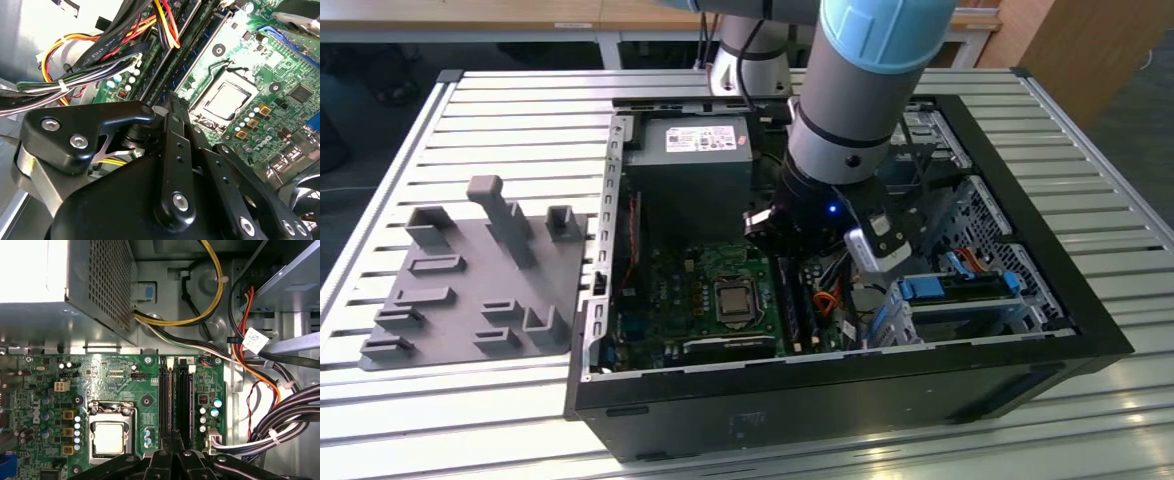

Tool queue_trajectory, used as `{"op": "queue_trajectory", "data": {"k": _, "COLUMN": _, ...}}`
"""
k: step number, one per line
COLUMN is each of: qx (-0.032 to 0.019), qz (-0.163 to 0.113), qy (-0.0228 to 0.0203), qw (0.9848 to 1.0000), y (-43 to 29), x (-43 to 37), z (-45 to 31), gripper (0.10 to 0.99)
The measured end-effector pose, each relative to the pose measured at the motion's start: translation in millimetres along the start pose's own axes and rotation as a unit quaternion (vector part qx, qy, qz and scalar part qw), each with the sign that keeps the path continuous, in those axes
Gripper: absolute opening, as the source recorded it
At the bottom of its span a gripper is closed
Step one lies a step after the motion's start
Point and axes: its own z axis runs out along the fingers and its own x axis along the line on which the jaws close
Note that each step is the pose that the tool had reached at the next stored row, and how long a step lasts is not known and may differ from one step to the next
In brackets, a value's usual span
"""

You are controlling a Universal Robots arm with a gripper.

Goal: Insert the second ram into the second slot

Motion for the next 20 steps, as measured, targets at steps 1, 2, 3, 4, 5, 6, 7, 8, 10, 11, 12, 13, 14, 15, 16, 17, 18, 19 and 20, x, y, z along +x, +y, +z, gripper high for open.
{"op": "queue_trajectory", "data": {"k": 1, "qx": 0.0000, "qz": 0.000, "qy": 0.0000, "qw": 1.0000, "y": 0.0, "x": -0.1, "z": 1.0, "gripper": 0.106}}
{"op": "queue_trajectory", "data": {"k": 2, "qx": 0.0001, "qz": 0.000, "qy": -0.0001, "qw": 1.0000, "y": -0.1, "x": -0.2, "z": 1.8, "gripper": 0.106}}
{"op": "queue_trajectory", "data": {"k": 3, "qx": 0.0002, "qz": 0.000, "qy": -0.0001, "qw": 1.0000, "y": -0.1, "x": -0.2, "z": 2.6, "gripper": 0.106}}
{"op": "queue_trajectory", "data": {"k": 4, "qx": 0.0003, "qz": 0.000, "qy": -0.0002, "qw": 1.0000, "y": -0.2, "x": -0.2, "z": 3.5, "gripper": 0.106}}
{"op": "queue_trajectory", "data": {"k": 5, "qx": 0.0004, "qz": 0.000, "qy": -0.0002, "qw": 1.0000, "y": -0.2, "x": -0.3, "z": 4.5, "gripper": 0.106}}
{"op": "queue_trajectory", "data": {"k": 6, "qx": 0.0004, "qz": 0.000, "qy": -0.0002, "qw": 1.0000, "y": -0.3, "x": -0.3, "z": 5.5, "gripper": 0.106}}
{"op": "queue_trajectory", "data": {"k": 7, "qx": 0.0004, "qz": 0.000, "qy": -0.0002, "qw": 1.0000, "y": -0.3, "x": -0.4, "z": 6.5, "gripper": 0.106}}
{"op": "queue_trajectory", "data": {"k": 8, "qx": 0.0004, "qz": 0.000, "qy": -0.0002, "qw": 1.0000, "y": -0.4, "x": -0.5, "z": 7.5, "gripper": 0.106}}
{"op": "queue_trajectory", "data": {"k": 10, "qx": 0.0004, "qz": 0.000, "qy": -0.0002, "qw": 1.0000, "y": -0.5, "x": -0.6, "z": 9.4, "gripper": 0.106}}
{"op": "queue_trajectory", "data": {"k": 11, "qx": 0.0003, "qz": 0.000, "qy": -0.0002, "qw": 1.0000, "y": -0.5, "x": -0.6, "z": 10.3, "gripper": 0.106}}
{"op": "queue_trajectory", "data": {"k": 12, "qx": 0.0004, "qz": 0.000, "qy": -0.0002, "qw": 1.0000, "y": -0.6, "x": -0.7, "z": 11.2, "gripper": 0.106}}
{"op": "queue_trajectory", "data": {"k": 13, "qx": 0.0004, "qz": 0.000, "qy": -0.0002, "qw": 1.0000, "y": -0.6, "x": -0.7, "z": 12.1, "gripper": 0.106}}
{"op": "queue_trajectory", "data": {"k": 14, "qx": 0.0008, "qz": 0.000, "qy": -0.0001, "qw": 1.0000, "y": -0.7, "x": -0.7, "z": 12.9, "gripper": 0.106}}
{"op": "queue_trajectory", "data": {"k": 15, "qx": 0.0010, "qz": 0.000, "qy": 0.0000, "qw": 1.0000, "y": -0.8, "x": -0.8, "z": 13.7, "gripper": 0.106}}
{"op": "queue_trajectory", "data": {"k": 16, "qx": 0.0011, "qz": 0.000, "qy": 0.0000, "qw": 1.0000, "y": -0.9, "x": -0.8, "z": 14.8, "gripper": 0.106}}
{"op": "queue_trajectory", "data": {"k": 17, "qx": 0.0009, "qz": 0.000, "qy": -0.0001, "qw": 1.0000, "y": -0.9, "x": -0.9, "z": 16.0, "gripper": 0.106}}
{"op": "queue_trajectory", "data": {"k": 18, "qx": 0.0007, "qz": 0.000, "qy": -0.0001, "qw": 1.0000, "y": -1.0, "x": -1.0, "z": 17.1, "gripper": 0.106}}
{"op": "queue_trajectory", "data": {"k": 19, "qx": 0.0009, "qz": 0.000, "qy": 0.0000, "qw": 1.0000, "y": -0.9, "x": -1.0, "z": 17.9, "gripper": 0.106}}
{"op": "queue_trajectory", "data": {"k": 20, "qx": 0.0010, "qz": 0.000, "qy": 0.0000, "qw": 1.0000, "y": -1.0, "x": -1.1, "z": 18.6, "gripper": 0.106}}
